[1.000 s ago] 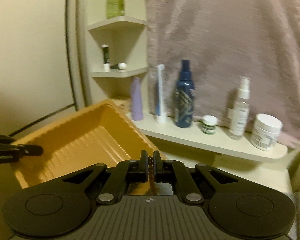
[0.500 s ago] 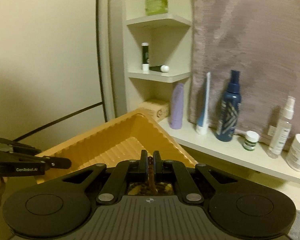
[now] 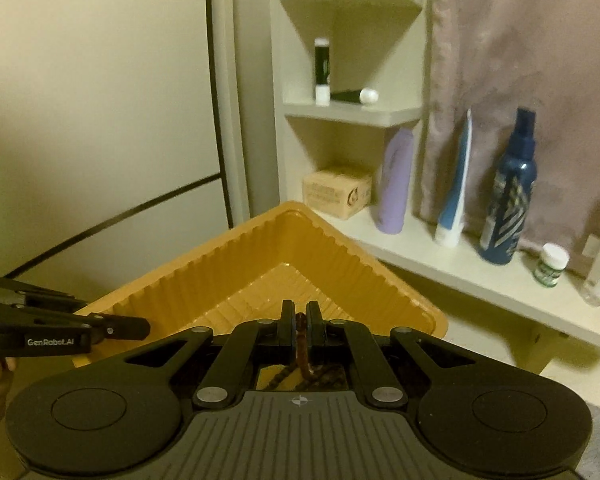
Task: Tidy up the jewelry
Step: 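Carry the bead bracelet into the orange tray and open the right tool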
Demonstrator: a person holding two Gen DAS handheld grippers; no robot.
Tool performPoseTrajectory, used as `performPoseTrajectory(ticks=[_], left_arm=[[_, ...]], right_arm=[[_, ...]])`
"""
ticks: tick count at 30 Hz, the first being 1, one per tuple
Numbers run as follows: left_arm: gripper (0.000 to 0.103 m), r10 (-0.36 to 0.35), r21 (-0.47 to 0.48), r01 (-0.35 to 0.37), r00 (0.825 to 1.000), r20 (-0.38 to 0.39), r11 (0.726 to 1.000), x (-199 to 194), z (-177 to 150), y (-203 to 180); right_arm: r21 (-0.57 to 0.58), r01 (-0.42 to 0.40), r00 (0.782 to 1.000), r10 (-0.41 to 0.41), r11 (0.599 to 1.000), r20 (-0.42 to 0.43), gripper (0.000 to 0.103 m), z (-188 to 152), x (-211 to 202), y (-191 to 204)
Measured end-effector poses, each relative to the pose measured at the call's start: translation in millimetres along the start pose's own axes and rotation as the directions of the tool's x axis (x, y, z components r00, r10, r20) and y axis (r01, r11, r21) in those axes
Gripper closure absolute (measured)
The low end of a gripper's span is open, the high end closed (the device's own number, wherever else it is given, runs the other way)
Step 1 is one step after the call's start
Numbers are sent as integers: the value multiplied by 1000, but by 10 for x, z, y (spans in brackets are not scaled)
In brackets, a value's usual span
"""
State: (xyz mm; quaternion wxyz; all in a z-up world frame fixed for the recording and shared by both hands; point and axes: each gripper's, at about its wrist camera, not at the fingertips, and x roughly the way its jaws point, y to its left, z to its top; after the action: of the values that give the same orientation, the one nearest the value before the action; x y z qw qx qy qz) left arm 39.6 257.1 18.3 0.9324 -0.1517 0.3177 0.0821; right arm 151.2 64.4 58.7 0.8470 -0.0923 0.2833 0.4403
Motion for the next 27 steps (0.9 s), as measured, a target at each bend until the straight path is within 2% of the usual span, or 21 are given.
performPoseTrajectory(ticks=[11, 15, 18, 19, 21, 22, 23, 27], left_arm=[[91, 10, -26, -11, 999, -34, 1000, 91, -52, 116], [83, 22, -33, -23, 999, -27, 999, 65, -60, 144], [82, 35, -32, -35, 999, -27, 999, 46, -73, 164], [82, 36, -33, -37, 999, -28, 999, 37, -81, 169], [82, 43, -33, -44, 999, -27, 998, 22, -93, 172], [82, 47, -33, -48, 999, -25, 998, 11, -96, 174], [81, 49, -33, -50, 999, -22, 998, -2, -100, 176], [78, 64, -28, -64, 998, -1, 998, -76, -96, 167]], right_arm=[[41, -22, 995, 25, 999, -92, 98, -75, 285, -17], [63, -38, 993, 44, 997, -105, 98, -69, 316, -49], [72, -30, 995, 37, 997, -97, 98, -57, 304, -71], [81, -28, 995, 35, 996, -90, 95, -56, 281, -83], [105, -20, 997, 28, 994, -75, 74, -53, 240, -130], [119, -16, 998, 24, 993, -64, 50, -50, 209, -155], [134, -15, 999, 21, 991, -47, 42, -49, 163, -177], [165, -6, 1000, 5, 986, 4, 42, -46, -52, -262]])
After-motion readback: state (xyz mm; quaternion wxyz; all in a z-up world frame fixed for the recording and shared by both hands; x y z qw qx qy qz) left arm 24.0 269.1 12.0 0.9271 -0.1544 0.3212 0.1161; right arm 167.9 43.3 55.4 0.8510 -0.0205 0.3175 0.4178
